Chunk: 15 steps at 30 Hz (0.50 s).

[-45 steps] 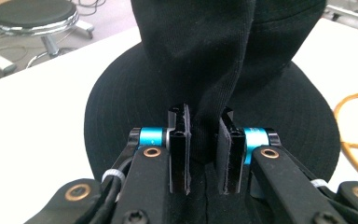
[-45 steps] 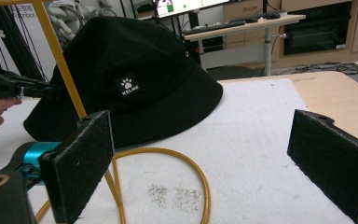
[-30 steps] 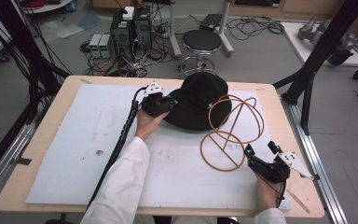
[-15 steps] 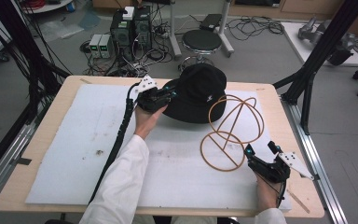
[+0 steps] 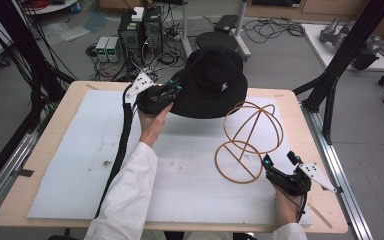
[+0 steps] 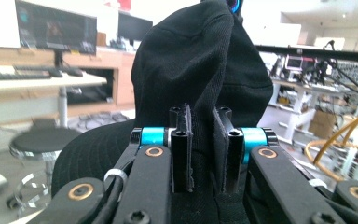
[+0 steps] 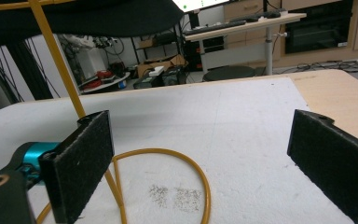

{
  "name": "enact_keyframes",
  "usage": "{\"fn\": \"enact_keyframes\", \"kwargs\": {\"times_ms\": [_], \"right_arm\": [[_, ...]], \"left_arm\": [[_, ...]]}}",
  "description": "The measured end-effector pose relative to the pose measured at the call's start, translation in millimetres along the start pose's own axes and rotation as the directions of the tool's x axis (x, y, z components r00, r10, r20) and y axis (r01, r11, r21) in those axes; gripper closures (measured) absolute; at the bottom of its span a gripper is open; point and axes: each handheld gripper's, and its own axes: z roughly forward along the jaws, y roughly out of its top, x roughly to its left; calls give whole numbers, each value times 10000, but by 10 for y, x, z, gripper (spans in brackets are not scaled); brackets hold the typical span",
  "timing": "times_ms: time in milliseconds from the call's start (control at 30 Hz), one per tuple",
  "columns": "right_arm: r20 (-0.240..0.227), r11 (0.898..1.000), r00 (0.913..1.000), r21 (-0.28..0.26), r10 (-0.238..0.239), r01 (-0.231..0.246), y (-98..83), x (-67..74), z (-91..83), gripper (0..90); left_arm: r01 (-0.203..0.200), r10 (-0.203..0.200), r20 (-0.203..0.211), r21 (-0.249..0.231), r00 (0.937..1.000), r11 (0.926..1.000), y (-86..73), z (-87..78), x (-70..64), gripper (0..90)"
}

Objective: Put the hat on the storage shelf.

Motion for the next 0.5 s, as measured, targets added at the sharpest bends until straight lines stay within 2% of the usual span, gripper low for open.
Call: {"fn": "enact_keyframes", "kwargs": {"times_ms": [67, 100, 300, 400, 433, 500], "right_arm": [[-2, 10000, 10000, 16, 14, -14, 0, 2, -4, 63], [2, 10000, 10000, -7, -6, 6, 0, -1, 0, 63], [-21, 10000, 10000, 0, 5, -5, 0, 2, -1, 63], [-40, 10000, 10000, 9, 8, -8, 0, 3, -4, 63], [-40, 10000, 10000, 4, 9, -9, 0, 2, -5, 63], [-45, 10000, 10000, 3, 8, -8, 0, 2, -5, 63]], "left_arm": [[-185, 185, 11, -214, 9998, 9996, 62, -36, -28, 791], [-165, 172, 182, -413, 9997, 9990, 116, -64, -52, 791], [-260, 294, 365, -904, 9989, 9956, 250, -123, -132, 791], [-243, 301, 423, -1312, 9987, 9911, 339, -155, -170, 791], [-263, 351, 536, -1564, 9979, 9873, 395, -178, -190, 791], [-198, 309, 618, -1723, 9976, 9848, 421, -188, -207, 792]]}}
